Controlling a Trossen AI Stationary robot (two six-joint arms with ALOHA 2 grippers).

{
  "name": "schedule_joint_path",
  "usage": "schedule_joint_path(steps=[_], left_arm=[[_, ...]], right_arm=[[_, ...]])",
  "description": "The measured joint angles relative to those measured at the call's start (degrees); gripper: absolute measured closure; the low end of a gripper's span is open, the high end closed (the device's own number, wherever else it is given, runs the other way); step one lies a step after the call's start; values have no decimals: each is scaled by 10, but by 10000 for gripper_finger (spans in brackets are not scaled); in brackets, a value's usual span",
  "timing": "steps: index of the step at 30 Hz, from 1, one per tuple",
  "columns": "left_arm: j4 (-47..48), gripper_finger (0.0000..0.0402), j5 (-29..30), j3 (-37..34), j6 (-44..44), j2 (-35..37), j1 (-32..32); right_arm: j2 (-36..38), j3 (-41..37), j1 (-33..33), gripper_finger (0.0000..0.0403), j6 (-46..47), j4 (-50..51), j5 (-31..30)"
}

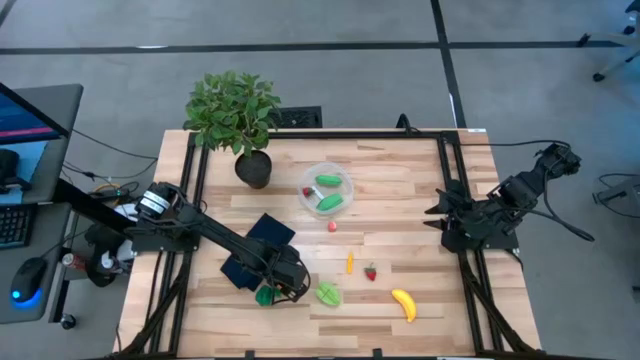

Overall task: Pick and placing Produce into tupperware
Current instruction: Put the orange carrot into the transparent bin

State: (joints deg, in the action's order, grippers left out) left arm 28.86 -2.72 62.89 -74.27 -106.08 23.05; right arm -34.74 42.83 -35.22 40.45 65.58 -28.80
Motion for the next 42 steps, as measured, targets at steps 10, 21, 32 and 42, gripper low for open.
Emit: schedule_joint_path(steps=[10,21,32,42], left_arm=[[-5,217,12,18,0,-4,0],[-4,228,44,45,10,-3,0],[1,222,106,90,50,-2,-21],[1,222,141,128,108,-2,-60]], right_arm=[[0,0,0,268,-5,4,-4],[0,0,0,270,-5,5,-14],[0,0,0,270,-4,4,-13],[0,0,0,270,-4,4,-13]])
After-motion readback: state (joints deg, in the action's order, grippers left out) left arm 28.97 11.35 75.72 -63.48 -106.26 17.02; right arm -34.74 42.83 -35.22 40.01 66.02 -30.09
